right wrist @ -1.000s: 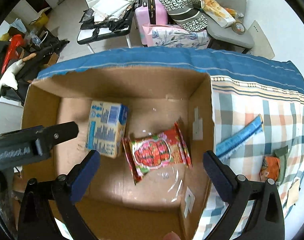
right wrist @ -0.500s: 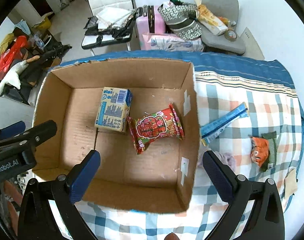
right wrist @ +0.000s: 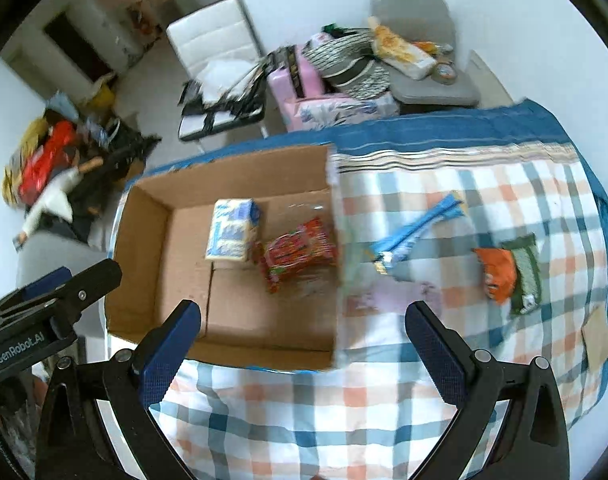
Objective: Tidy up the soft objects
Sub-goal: 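Grasp the orange snack bag with the left tool while the right tool grasps the green bag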
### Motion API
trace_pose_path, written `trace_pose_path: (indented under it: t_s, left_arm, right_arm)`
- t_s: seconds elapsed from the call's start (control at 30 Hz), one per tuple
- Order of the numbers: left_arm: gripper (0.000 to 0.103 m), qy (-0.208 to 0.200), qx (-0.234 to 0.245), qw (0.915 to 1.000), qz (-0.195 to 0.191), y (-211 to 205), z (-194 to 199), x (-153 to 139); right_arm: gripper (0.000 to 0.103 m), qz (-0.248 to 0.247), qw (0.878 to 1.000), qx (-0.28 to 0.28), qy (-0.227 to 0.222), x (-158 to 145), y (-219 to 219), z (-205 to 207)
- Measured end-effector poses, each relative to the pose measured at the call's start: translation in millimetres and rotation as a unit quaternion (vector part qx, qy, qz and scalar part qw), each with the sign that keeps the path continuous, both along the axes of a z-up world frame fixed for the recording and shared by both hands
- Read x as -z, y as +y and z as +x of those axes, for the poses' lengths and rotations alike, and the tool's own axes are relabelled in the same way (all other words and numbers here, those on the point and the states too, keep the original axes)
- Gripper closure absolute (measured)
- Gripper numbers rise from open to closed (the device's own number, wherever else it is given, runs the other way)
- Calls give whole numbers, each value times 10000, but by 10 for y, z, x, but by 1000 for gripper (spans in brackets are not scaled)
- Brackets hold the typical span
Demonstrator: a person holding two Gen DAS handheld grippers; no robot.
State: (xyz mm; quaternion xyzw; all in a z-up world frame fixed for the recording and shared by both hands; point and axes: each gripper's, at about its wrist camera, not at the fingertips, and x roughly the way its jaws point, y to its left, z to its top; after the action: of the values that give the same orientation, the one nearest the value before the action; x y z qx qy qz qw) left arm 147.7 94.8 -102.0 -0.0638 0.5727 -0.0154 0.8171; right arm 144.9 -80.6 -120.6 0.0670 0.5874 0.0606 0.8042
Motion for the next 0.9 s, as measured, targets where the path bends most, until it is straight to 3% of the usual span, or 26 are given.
trace_pose_path:
  t_s: [0.13, 0.27, 0.4, 0.53, 0.7, 0.9]
  left_arm:
    - [5, 12, 443, 9990, -95, -665, 111, 11]
    - [5, 338, 898, 9953, -100, -1325, 244, 262]
    - [5, 1167, 996, 9869, -502, -1862, 367, 820]
    - [5, 1928, 949, 9722, -926, -2365, 481, 1346]
    - [5, 2262, 876, 9651, -986, -2798, 604, 1647]
    - [5, 2387, 496, 9639, -1067, -2827, 731, 1784]
  right_arm:
    - [0, 55, 9985, 550, 13, -44, -733, -69]
    - [0, -68, 9922, 1225, 210, 105, -1595, -85]
    - [0, -45, 9835, 1738, 500, 433, -2419, -68]
    - [4, 244, 9745, 2062, 845, 885, -3078, 3]
    - [13, 441, 9690, 2112, 1206, 1419, -3453, 197]
    - [15, 900, 9644, 1676, 1838, 2106, -3486, 504]
